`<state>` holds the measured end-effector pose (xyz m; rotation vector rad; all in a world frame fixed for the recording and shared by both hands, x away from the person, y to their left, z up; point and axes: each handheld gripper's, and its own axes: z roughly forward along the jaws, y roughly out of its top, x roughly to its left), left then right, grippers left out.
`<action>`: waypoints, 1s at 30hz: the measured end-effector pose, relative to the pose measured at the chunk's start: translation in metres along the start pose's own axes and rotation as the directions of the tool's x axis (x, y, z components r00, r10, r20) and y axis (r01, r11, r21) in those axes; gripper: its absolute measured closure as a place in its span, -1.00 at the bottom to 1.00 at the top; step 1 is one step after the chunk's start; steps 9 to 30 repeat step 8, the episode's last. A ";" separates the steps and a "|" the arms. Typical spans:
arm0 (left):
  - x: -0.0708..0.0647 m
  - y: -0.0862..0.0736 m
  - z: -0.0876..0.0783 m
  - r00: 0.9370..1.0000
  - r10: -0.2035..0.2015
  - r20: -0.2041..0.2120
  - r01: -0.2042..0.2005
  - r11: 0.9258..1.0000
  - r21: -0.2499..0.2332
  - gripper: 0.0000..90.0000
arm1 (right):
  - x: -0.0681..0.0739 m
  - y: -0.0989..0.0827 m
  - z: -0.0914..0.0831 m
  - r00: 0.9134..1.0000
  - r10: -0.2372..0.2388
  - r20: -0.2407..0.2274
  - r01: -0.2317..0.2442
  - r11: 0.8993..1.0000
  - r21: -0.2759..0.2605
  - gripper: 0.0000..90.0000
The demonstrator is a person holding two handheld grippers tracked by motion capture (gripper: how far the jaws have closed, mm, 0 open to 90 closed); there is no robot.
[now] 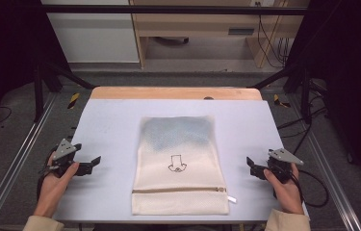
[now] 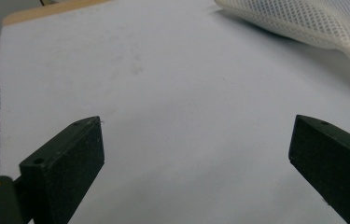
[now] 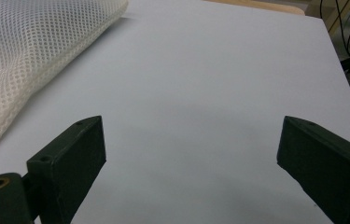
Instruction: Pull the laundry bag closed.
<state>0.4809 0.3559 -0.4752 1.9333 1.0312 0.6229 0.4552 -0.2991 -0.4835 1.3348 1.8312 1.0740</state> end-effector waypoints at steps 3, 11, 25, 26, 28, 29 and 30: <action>-0.002 -0.001 0.006 1.000 0.011 0.003 -0.011 0.999 0.043 -0.93 | 0.001 0.000 0.001 1.000 -0.009 0.008 0.009 1.000 0.008 -0.81; -0.002 -0.001 0.006 1.000 0.005 0.000 -0.005 0.999 0.042 -0.93 | 0.002 0.001 0.002 1.000 -0.021 0.013 0.021 1.000 0.020 -0.82; -0.002 -0.001 0.006 1.000 0.005 0.000 -0.005 0.999 0.042 -0.93 | 0.002 0.001 0.002 1.000 -0.021 0.013 0.021 1.000 0.020 -0.82; -0.002 -0.001 0.006 1.000 0.005 0.000 -0.005 0.999 0.042 -0.93 | 0.002 0.001 0.002 1.000 -0.021 0.013 0.021 1.000 0.020 -0.82; -0.002 -0.001 0.006 1.000 0.005 0.000 -0.005 0.999 0.042 -0.93 | 0.002 0.001 0.002 1.000 -0.021 0.013 0.021 1.000 0.020 -0.82; -0.002 -0.001 0.006 1.000 0.005 0.000 -0.005 0.999 0.042 -0.93 | 0.002 0.001 0.002 1.000 -0.021 0.013 0.021 1.000 0.020 -0.82; -0.002 -0.001 0.006 1.000 0.005 0.000 -0.005 0.999 0.042 -0.93 | 0.002 0.001 0.002 1.000 -0.021 0.013 0.021 1.000 0.020 -0.82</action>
